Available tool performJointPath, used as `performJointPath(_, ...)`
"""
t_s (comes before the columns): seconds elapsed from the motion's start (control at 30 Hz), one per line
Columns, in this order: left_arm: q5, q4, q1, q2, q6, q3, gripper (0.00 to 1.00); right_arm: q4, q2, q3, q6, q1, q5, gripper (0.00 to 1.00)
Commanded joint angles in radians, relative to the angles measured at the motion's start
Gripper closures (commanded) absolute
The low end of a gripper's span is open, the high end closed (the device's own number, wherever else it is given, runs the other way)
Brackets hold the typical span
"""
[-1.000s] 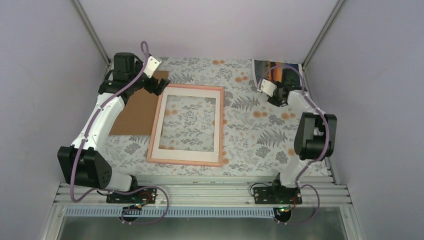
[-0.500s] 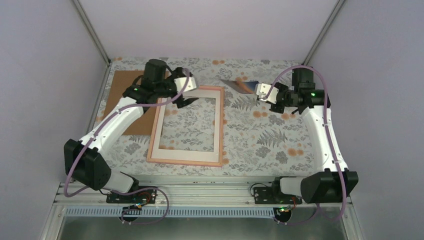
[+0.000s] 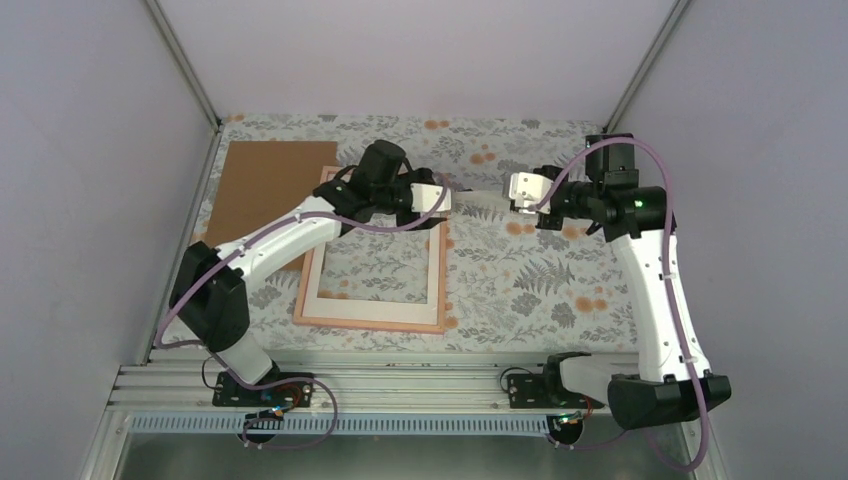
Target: Put the photo into the frame
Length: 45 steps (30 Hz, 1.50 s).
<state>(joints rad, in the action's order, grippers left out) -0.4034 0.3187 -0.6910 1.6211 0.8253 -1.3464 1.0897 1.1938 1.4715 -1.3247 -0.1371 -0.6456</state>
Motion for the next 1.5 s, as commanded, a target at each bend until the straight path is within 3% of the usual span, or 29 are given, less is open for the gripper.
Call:
performJointPath(0.0,0.036,-0.022,-0.057,0.043,-0.012,-0.063,0.38,-0.002,-0.017,0.036,0.021,-0.022,-0.048,0.97)
performJointPath(0.03,0.061,-0.017,-0.068,0.050,-0.033,-0.078,0.49,-0.009,-0.020,0.038,0.026,-0.024,-0.045,0.96)
performJointPath(0.1,0.094,-0.003,-0.071,0.050,-0.122,-0.119,0.89,-0.024,-0.033,0.031,0.037,-0.024,-0.030,0.96)
performJointPath(0.13,0.101,0.012,-0.068,0.039,-0.169,-0.133,0.96,-0.040,-0.042,0.023,0.048,-0.023,-0.023,0.96)
performJointPath(0.17,0.090,0.039,-0.064,0.025,-0.198,-0.146,0.97,-0.065,-0.054,0.010,0.074,-0.022,-0.009,0.94)
performJointPath(0.2,0.076,0.065,-0.062,0.007,-0.224,-0.155,0.97,-0.102,-0.068,-0.004,0.105,-0.024,0.000,0.84)
performJointPath(0.27,0.012,0.123,-0.053,-0.030,-0.286,-0.172,0.98,-0.185,-0.109,-0.037,0.197,-0.024,0.007,0.36)
performJointPath(0.3,-0.021,0.149,-0.043,-0.048,-0.322,-0.182,0.98,-0.235,-0.127,-0.050,0.242,-0.023,0.007,0.18)
performJointPath(0.33,-0.052,0.177,-0.036,-0.063,-0.358,-0.190,0.98,-0.298,-0.151,-0.068,0.300,-0.023,0.007,0.05)
performJointPath(0.37,-0.091,0.201,-0.022,-0.074,-0.391,-0.201,0.98,-0.371,-0.179,-0.087,0.352,-0.024,0.012,0.01)
performJointPath(0.53,-0.350,0.310,0.053,-0.084,-0.601,-0.294,0.98,-0.771,-0.333,-0.219,0.572,-0.023,0.062,0.00)
performJointPath(0.63,-0.508,0.285,0.106,-0.077,-0.764,-0.296,0.97,-0.839,-0.368,-0.238,0.640,-0.024,0.098,0.00)
performJointPath(0.77,-0.684,0.094,0.210,-0.083,-1.025,-0.139,0.98,-0.763,-0.333,-0.200,0.718,-0.024,0.115,0.00)
performJointPath(0.93,-0.686,0.019,0.299,-0.101,-1.144,0.029,0.98,-0.548,-0.221,-0.106,0.853,-0.023,0.074,0.00)
performJointPath(1.07,-0.627,0.066,0.349,-0.097,-1.084,0.165,0.98,-0.368,-0.101,-0.094,0.930,-0.010,0.015,0.00)
performJointPath(1.17,-0.553,0.158,0.399,-0.065,-0.958,0.200,0.98,-0.274,-0.028,-0.128,0.945,0.041,-0.089,0.00)
performJointPath(1.47,-0.415,0.289,0.474,0.058,-0.752,0.178,0.98,-0.221,0.235,-0.360,1.029,0.177,-0.304,0.00)
